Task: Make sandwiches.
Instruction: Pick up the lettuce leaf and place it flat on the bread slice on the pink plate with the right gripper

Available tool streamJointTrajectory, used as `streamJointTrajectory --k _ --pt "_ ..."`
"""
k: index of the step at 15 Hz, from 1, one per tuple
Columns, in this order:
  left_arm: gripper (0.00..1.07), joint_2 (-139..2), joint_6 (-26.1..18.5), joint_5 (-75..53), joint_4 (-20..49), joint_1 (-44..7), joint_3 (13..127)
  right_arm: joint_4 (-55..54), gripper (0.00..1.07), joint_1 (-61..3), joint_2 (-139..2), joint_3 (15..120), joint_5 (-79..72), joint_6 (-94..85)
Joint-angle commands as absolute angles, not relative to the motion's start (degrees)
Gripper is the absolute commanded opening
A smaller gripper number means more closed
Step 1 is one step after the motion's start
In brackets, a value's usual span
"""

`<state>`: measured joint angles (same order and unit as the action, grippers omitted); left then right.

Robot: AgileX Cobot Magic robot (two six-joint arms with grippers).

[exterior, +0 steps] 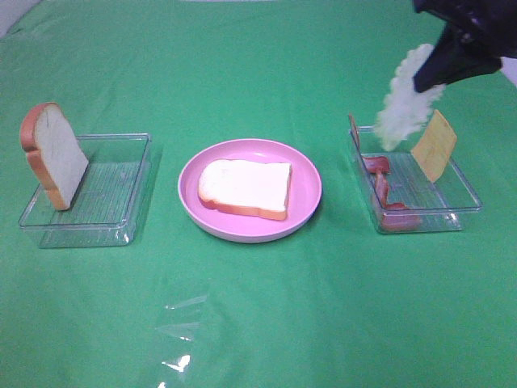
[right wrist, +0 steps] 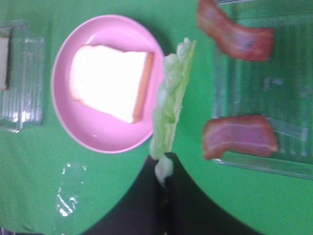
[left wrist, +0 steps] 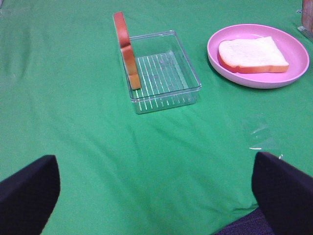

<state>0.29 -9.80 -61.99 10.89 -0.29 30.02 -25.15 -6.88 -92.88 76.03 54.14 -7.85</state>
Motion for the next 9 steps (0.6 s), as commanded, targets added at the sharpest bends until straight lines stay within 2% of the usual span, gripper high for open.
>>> streamJointTrajectory --k 1,2,5,9 --pt "1.02 1.3 -9.9 -61.9 11.0 -0.1 30.0 -27.2 0.0 -14.0 -94.1 76.2 50.6 -6.8" --pt "1.02 1.3 -9.9 -61.9 11.0 -0.1 30.0 -29.1 0.0 -19.8 -96.2 76.2 47.5 -6.8" --pt "1.02 1.3 -9.9 -61.9 11.0 -0.1 30.0 -31.5 0.0 -27.4 -100.4 76.2 42.2 -7.1" --pt "1.02 1.3 -9.9 -61.9 11.0 -0.1 30.0 -33.7 0.0 -33.4 -107.1 76.2 32.5 -7.5"
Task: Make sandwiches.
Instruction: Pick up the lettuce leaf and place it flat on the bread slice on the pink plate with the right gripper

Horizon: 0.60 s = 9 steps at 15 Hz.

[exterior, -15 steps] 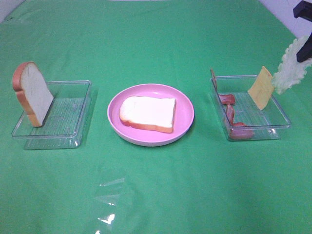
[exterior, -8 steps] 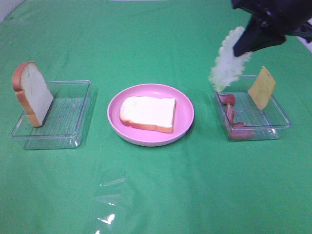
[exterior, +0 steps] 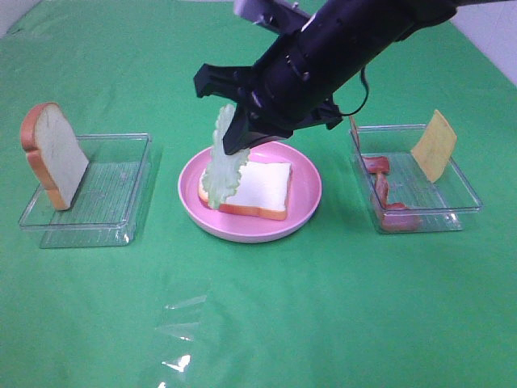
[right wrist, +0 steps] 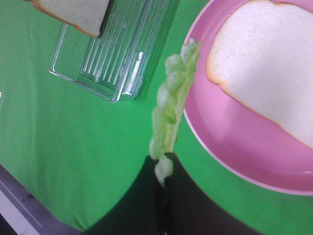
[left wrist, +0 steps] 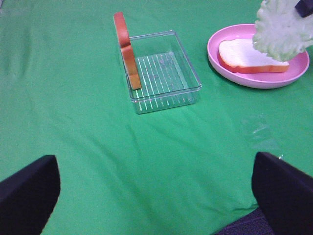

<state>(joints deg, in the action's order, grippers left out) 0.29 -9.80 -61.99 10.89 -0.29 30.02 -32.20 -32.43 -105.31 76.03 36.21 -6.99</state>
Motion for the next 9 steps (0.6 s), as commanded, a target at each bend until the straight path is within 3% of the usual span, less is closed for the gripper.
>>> streamJointTrajectory --k 1,5,9 --pt "1.02 1.3 -9.9 -61.9 11.0 -0.1 30.0 -34.7 0.0 -33.5 -108.3 76.3 31.2 -7.7" --pt "1.02 1.3 -9.9 -61.9 11.0 -0.1 30.0 -42.1 0.0 -33.5 -111.9 76.3 24.8 -13.2" --pt "1.02 1.3 -9.9 -61.9 11.0 -0.1 30.0 -42.1 0.0 -33.3 -114.9 76.3 20.7 -15.4"
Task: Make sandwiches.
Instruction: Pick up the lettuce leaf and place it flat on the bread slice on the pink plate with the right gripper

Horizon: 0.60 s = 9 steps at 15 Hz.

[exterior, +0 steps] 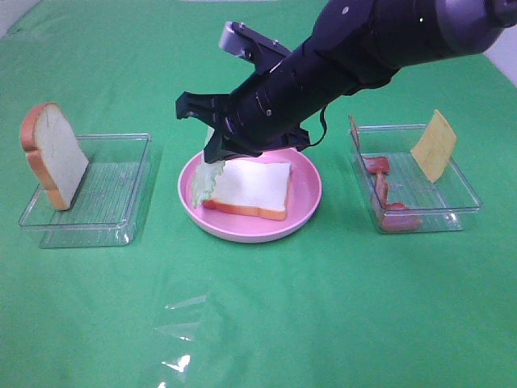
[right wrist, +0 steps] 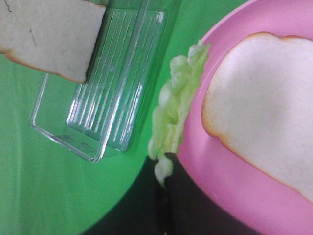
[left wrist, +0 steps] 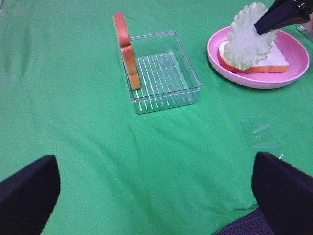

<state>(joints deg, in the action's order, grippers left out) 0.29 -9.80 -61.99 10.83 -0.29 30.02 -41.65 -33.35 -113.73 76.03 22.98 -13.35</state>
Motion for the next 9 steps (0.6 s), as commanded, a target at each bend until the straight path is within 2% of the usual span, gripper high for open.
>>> streamJointTrajectory --k 1,9 --pt "1.02 1.3 -9.9 -61.9 11.0 -0.1 30.0 -40.9 0.0 -33.2 -115.8 76.3 19.0 -15.9" --pt "1.02 1.3 -9.9 -61.9 11.0 -0.1 30.0 -29.3 0.0 -31.9 -118.9 76.3 17.4 -15.8"
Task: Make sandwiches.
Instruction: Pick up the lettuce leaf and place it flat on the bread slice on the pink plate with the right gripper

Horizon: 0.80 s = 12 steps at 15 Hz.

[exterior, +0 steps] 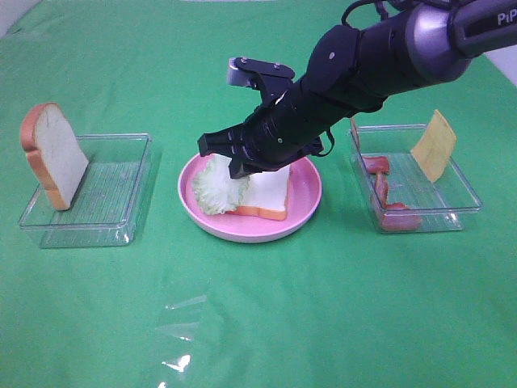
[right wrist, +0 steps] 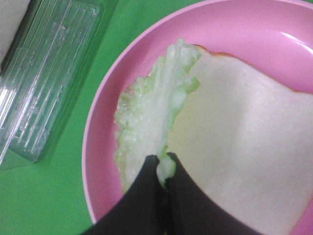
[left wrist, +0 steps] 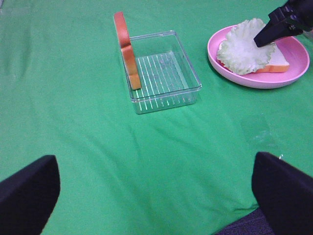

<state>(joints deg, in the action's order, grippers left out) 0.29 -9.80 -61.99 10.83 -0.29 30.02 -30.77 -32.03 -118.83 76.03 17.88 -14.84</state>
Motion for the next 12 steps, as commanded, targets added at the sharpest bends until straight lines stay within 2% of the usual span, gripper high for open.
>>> streamJointTrajectory --k 1,3,4,6,7,8,12 --pt "1.02 1.3 -9.9 -61.9 11.0 -0.1 30.0 -29.1 0.0 -31.9 -118.9 76.3 17.4 -15.8" --pt "1.02 1.3 -9.9 -61.9 11.0 -0.1 30.0 -28.3 0.03 -32.0 -118.9 76.3 17.4 -15.8" --pt "1.02 1.3 -9.9 -61.9 11.0 -0.1 30.0 -27.1 0.1 -32.0 -118.9 76.3 17.4 -15.8" --pt "1.02 1.3 -9.9 -61.9 11.0 -0.1 30.0 -25.7 0.43 -32.0 -118.9 76.3 17.4 -15.2" --pt "1.02 1.3 -9.9 -61.9 11.0 -0.1 30.0 -25.4 0.67 -32.0 -118.9 76.3 17.3 -14.8" --pt "1.02 1.3 -9.9 -61.9 11.0 -0.1 30.0 -25.0 1.0 -32.0 -118.1 76.3 17.7 -14.9" --pt "1.02 1.3 -9.9 -61.9 11.0 -0.1 30.0 -21.3 0.99 -32.0 -114.2 76.3 18.8 -15.0"
